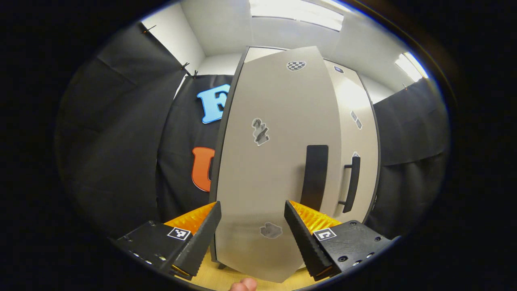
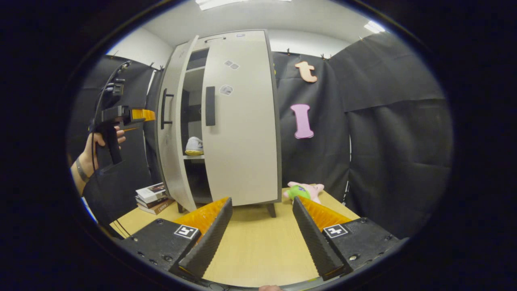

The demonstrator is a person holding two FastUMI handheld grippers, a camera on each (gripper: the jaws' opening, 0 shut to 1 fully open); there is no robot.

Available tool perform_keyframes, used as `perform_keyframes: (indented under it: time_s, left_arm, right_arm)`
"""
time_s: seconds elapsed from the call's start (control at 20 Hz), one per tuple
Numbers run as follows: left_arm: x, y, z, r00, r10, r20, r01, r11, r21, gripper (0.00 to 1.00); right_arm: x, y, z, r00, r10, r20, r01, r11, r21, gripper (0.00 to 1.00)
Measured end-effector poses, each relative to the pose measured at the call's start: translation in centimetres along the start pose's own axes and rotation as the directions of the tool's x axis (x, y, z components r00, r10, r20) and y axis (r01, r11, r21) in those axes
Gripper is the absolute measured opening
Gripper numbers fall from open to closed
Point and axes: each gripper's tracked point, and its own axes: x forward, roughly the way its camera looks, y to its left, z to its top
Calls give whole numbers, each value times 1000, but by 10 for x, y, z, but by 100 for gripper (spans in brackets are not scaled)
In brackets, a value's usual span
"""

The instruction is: Grab one shoe with the right hand and put it into the shoe cabinet, grab the other shoe with the left hand and put it into the shoe cabinet; then close the right door with the right hand and the left door with the left hand.

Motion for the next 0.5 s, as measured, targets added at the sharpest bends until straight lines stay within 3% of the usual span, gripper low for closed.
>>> perform_keyframes:
  time_s: [0.3,0.5]
  left_arm:
    - [-74,-59,-23,992,-124,-33,125,991,56,94]
    - [-126,-76,-53,987,-133,-95,138,989,49,94]
  right_arm:
    - [9,4,10,1000,14,19,-14,999,29,98]
    - [13,13,24,998,38,54,-39,999,21,98]
